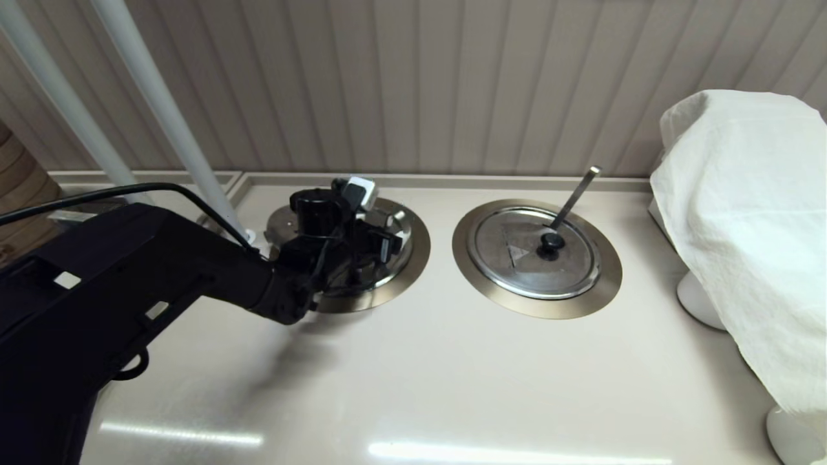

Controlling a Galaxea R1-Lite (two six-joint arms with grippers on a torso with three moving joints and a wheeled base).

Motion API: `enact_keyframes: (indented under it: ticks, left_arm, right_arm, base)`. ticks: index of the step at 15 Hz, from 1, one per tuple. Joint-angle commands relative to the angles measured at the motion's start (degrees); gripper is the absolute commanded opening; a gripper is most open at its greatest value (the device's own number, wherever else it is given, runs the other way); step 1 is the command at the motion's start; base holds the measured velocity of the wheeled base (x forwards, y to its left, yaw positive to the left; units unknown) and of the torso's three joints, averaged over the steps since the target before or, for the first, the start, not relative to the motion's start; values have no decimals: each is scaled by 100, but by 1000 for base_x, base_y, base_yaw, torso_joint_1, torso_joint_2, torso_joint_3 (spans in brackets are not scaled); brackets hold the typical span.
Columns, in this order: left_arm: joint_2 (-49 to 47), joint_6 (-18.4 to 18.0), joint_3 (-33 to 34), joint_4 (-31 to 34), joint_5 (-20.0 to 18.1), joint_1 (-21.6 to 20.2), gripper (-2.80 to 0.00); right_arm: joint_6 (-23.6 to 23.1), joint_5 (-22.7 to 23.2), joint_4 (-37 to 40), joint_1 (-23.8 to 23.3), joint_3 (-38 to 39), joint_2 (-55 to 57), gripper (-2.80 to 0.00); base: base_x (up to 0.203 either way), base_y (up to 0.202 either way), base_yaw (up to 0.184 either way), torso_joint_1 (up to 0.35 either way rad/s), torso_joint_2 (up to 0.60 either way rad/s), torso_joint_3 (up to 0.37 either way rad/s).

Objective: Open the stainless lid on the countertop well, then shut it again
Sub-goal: Stir with a spoon

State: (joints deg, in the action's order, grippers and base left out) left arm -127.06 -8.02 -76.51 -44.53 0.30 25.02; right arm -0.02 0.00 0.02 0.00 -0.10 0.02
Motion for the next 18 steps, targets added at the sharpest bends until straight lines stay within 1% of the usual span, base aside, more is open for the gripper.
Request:
enact_keyframes:
  ticks: [1,2,3,4,5,6,9,10,12,15,16,18]
  left_arm:
    - [286,-130,246,-78,-136,-31,0]
    - [306,-130,319,-150,-343,-119,0]
    - [358,-122,398,-256,-676,-215,0]
    - [410,-113,471,-319,-882,-304,0]
    - [410,-128,495,-335,-956,-380,0]
    - [357,-156,504,-344,-969,-441,0]
    - [190,-488,530,-352,-986,-589,0]
    - [124,-529,532,-401,-1016,-598,0]
    - [-91,-543,506,-592,-1111,-594,0]
    - [26,-536,565,-590,-1130,-562,0]
    - [140,-553,730,-592,-1254,-565,0]
    - [410,-551,1131,-564,-2040,-568,0]
  right_arm:
    - [-5,0,6,0,1,-2,0]
    - [-6,0,1,0,1,-2,0]
    - [1,0,2,0,1,-2,0]
    - [2,0,-2,0,1,-2,0]
    - [2,0,6,0,1,-2,0]
    - [2,0,6,0,1,-2,0]
    - [2,0,-2,0,1,-2,0]
    - [2,0,4,0,1,-2,0]
    - [2,0,-1,0,1,-2,0]
    - [1,0,5,0,1,-2,0]
    - [2,0,0,0,1,-2,0]
    - [2,0,3,0,1,-2,0]
  base:
    - [0,0,0,0,0,0]
    - [0,0,0,0,0,0]
    - [0,0,0,0,0,0]
    - [0,0,0,0,0,0]
    - [0,0,0,0,0,0]
    - [0,0,0,0,0,0]
    - [0,0,0,0,0,0]
    - [0,0,0,0,0,0]
    - [0,0,0,0,0,0]
    - [0,0,0,0,0,0]
    - [0,0,0,0,0,0]
    - [0,0,0,0,0,0]
